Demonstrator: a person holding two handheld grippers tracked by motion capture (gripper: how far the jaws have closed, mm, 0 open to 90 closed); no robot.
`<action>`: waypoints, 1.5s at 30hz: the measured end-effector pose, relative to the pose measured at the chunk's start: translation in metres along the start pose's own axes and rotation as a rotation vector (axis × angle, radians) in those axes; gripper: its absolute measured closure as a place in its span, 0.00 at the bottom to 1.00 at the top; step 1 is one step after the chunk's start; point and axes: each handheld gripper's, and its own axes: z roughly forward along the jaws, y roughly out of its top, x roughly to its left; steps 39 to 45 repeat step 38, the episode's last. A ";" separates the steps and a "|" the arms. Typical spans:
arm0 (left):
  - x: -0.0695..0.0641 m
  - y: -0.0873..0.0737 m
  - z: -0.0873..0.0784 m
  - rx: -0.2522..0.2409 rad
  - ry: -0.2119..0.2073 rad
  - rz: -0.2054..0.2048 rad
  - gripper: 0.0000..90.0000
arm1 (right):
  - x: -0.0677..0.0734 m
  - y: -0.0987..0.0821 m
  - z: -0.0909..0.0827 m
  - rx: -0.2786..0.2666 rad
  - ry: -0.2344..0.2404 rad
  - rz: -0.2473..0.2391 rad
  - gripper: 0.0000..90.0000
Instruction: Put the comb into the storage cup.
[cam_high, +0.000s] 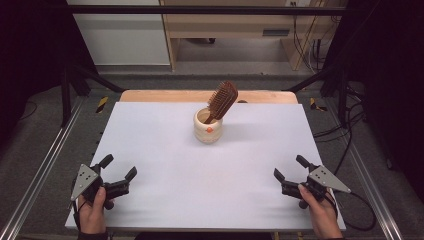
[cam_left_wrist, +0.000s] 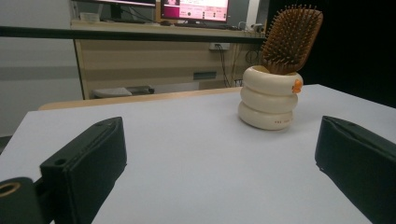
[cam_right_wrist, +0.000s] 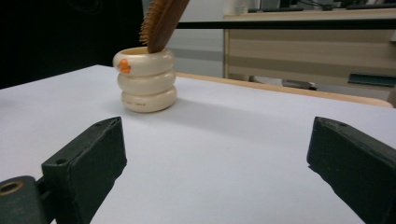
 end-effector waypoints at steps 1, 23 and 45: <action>0.000 0.000 0.000 0.003 -0.003 -0.003 0.02 | 0.002 -0.001 0.001 0.001 0.006 0.000 0.05; -0.015 -0.001 0.001 0.040 -0.057 -0.005 0.02 | 0.026 -0.010 0.030 0.066 0.086 -0.056 0.04; -0.014 -0.004 0.003 0.052 -0.040 -0.015 0.02 | 0.038 -0.013 0.043 0.167 -0.015 -0.083 0.06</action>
